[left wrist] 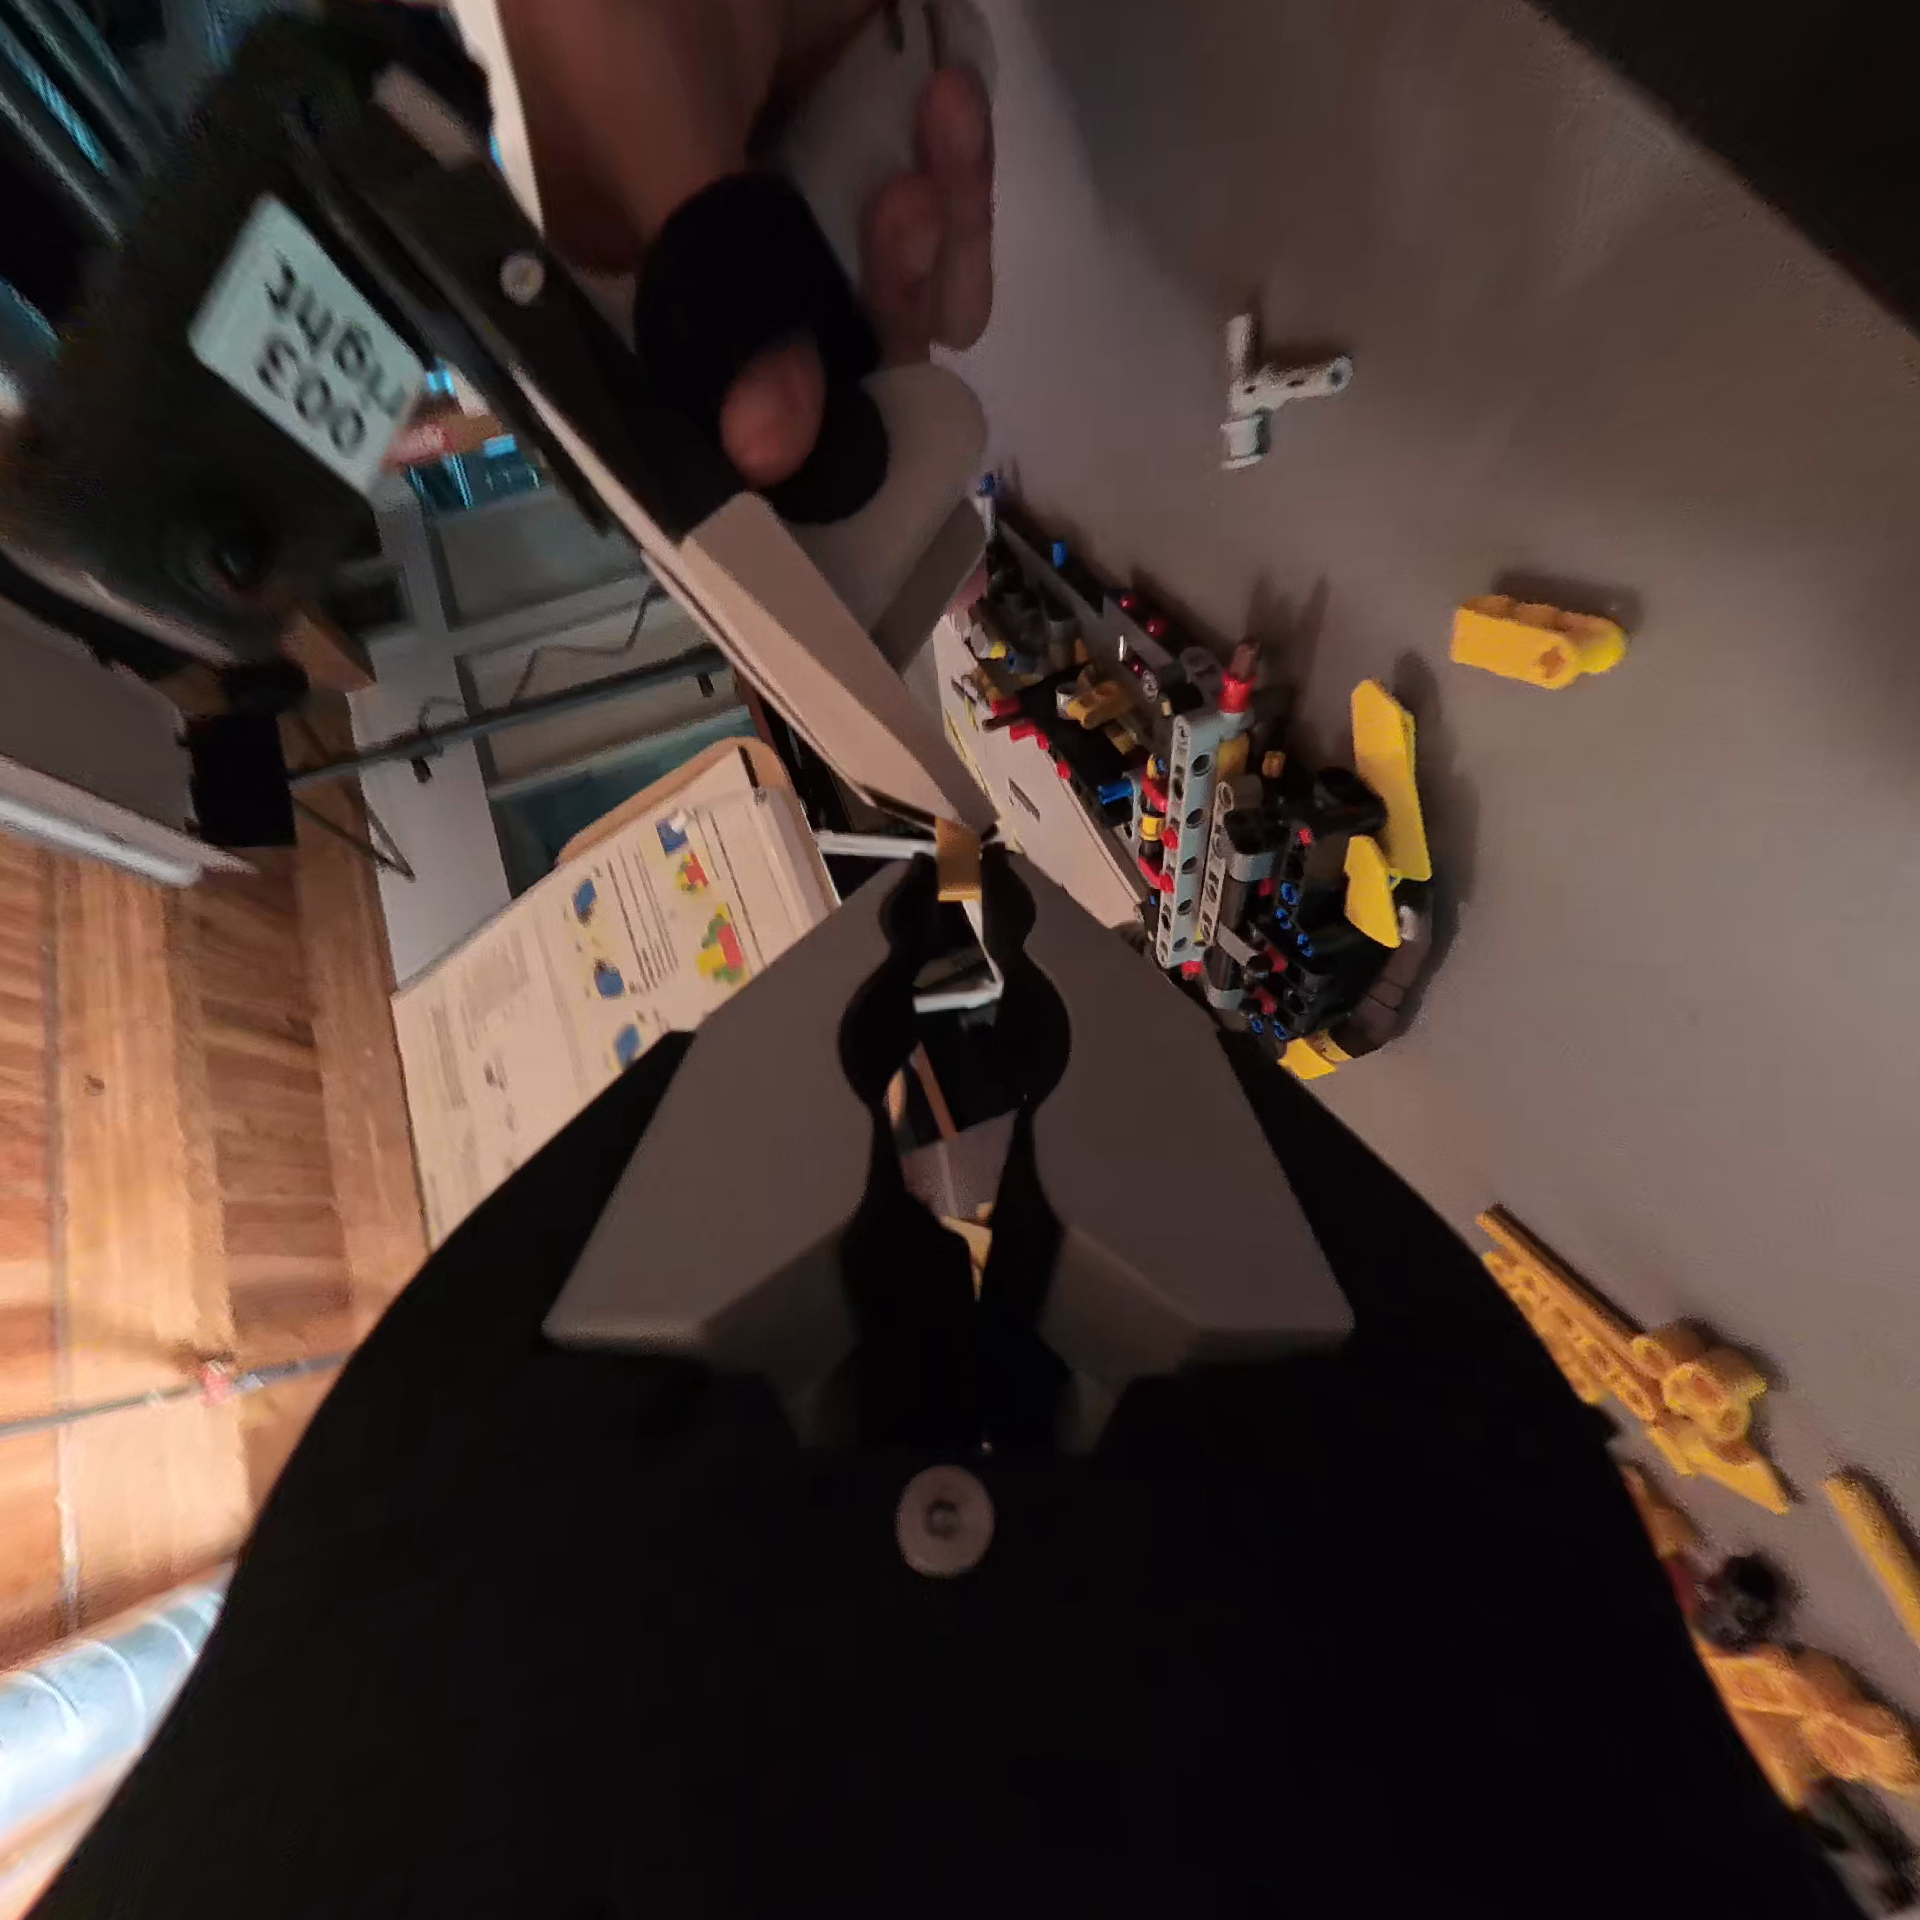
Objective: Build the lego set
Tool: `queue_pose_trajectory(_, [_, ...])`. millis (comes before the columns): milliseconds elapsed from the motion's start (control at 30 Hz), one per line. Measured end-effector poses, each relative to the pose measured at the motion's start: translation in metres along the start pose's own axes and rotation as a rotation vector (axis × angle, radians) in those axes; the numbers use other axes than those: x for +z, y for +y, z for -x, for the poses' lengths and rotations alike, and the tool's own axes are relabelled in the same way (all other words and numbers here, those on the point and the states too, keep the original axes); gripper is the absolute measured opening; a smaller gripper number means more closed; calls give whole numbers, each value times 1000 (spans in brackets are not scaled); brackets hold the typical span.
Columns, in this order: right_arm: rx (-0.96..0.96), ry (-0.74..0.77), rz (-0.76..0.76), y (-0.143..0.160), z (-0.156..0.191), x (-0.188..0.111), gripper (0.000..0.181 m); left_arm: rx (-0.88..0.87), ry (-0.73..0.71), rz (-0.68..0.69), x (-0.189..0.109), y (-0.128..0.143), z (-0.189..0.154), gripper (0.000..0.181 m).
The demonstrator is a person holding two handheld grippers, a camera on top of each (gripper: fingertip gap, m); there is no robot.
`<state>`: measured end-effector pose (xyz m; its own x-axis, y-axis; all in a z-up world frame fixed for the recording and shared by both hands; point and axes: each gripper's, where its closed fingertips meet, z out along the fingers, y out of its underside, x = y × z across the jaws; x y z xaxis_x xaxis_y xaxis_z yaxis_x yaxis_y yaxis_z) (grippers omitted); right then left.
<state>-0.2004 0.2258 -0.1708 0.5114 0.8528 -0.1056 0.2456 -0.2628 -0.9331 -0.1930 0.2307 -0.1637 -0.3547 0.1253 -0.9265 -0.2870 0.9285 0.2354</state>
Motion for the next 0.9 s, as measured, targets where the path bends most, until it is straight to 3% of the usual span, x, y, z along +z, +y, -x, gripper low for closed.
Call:
queue_pose_trajectory(100, [-83,155,1,-2,-18,-5,7,-269,-17,111,9,21,7,10])
queue_pose_trajectory(200, [-281,350,18,-5,-35,-15,7,-895,54,175,20,45,3,18])
queue_pose_trajectory(300, [-444,524,-22,-18,-41,-25,7,-1631,176,-3,30,37,10,23])
queue_pose_trajectory(400, [-519,707,-121,-38,-44,-41,7,-2085,243,-311,34,26,36,29])
queue_pose_trajectory(500, [-514,771,-169,-47,-46,-51,7,-2261,255,-523,37,17,51,29])
queue_pose_trajectory(633, [-407,743,-217,-49,-49,-54,7,-2421,266,-724,41,11,62,29])
queue_pose_trajectory(900, [-371,722,-179,-42,-52,-47,7,-2512,266,-820,43,12,60,27])
